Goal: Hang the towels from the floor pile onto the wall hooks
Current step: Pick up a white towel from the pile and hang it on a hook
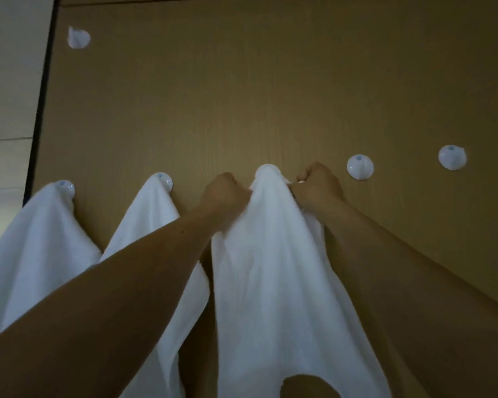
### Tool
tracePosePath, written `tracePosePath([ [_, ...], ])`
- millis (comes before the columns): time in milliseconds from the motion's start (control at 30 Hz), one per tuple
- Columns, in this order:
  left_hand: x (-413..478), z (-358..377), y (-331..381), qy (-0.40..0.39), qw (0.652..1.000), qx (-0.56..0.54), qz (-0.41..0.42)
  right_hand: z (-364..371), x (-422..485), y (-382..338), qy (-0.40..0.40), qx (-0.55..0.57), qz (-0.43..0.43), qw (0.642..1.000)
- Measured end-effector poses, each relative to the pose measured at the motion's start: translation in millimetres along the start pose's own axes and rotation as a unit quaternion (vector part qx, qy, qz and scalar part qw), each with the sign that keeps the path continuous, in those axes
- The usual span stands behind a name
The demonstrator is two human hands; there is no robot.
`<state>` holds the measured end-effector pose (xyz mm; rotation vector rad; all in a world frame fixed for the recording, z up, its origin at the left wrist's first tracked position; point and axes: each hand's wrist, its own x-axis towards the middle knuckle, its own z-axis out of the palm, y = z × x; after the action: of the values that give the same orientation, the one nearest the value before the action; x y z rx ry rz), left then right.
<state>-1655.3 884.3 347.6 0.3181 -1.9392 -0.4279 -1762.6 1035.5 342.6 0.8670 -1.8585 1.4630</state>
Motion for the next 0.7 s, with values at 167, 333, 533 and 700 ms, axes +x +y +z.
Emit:
tracePosePath([
  [167, -26.8, 20.2, 3.5, -0.062, 0.997, 0.028, 0.028, 12.3, -30.7, -4.0, -0.013, -0.129, -0.032, 0.991],
  [333, -34.8, 8.2, 7.2, -0.151, 0.981, 0.124, -0.01, 21.6, -56.4, 9.3, 0.105, -0.282, -0.182, 0.936],
  [533, -43.7, 19.5, 18.7, 0.099, 0.881, 0.366, 0.283, 20.3, -64.6, 8.4, 0.002, -0.029, -0.16, 0.987],
  [700, -48.8, 11.9, 19.5, -0.031, 0.986, -0.009, 0.162, 9.4, -60.3, -9.8, -0.058, -0.075, -0.127, 0.987],
])
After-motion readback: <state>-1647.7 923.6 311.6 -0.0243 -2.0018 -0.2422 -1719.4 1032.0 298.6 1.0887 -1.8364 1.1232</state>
